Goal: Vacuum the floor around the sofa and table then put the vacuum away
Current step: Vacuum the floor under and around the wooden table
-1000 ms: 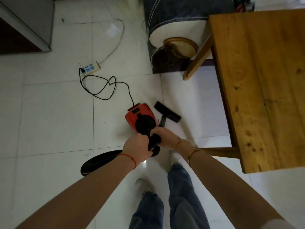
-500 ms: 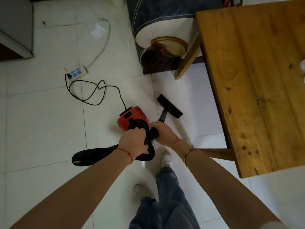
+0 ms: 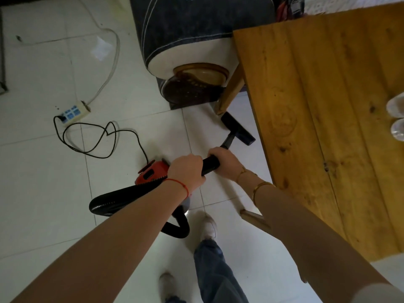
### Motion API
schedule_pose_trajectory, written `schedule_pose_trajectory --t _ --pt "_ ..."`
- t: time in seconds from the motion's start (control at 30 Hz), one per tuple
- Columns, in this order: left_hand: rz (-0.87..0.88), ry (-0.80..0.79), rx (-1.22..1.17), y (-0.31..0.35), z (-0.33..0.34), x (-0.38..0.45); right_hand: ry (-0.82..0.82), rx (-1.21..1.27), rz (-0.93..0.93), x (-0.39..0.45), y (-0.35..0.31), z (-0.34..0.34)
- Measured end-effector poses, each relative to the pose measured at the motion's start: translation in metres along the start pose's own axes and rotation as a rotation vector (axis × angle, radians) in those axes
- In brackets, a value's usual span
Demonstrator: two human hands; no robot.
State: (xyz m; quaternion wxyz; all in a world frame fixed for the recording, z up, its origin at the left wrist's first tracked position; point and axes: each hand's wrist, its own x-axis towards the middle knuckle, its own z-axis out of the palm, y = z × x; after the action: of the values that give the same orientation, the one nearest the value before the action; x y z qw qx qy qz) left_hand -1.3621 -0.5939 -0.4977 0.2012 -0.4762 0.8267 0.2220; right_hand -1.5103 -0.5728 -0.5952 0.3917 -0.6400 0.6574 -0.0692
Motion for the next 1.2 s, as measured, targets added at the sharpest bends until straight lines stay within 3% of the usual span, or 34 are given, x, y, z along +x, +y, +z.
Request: schedule_pose_trajectory --t 0.3,0.9,1.2 --pt "0.085 -0.060 -0.009 0.006 -0.001 -0.004 -0.001 0.037 0.031 -0.019 0.003 0.000" --pt "0.343 -0.207 0.213 -0.120 0.026 -0.156 0.222 0.282 0.188 -0.111 -0.164 0.159" --pt "0.422 -0.197 0.279 -0.118 0.039 -0.167 0.318 0.311 0.241 -0.140 -0.170 0.175"
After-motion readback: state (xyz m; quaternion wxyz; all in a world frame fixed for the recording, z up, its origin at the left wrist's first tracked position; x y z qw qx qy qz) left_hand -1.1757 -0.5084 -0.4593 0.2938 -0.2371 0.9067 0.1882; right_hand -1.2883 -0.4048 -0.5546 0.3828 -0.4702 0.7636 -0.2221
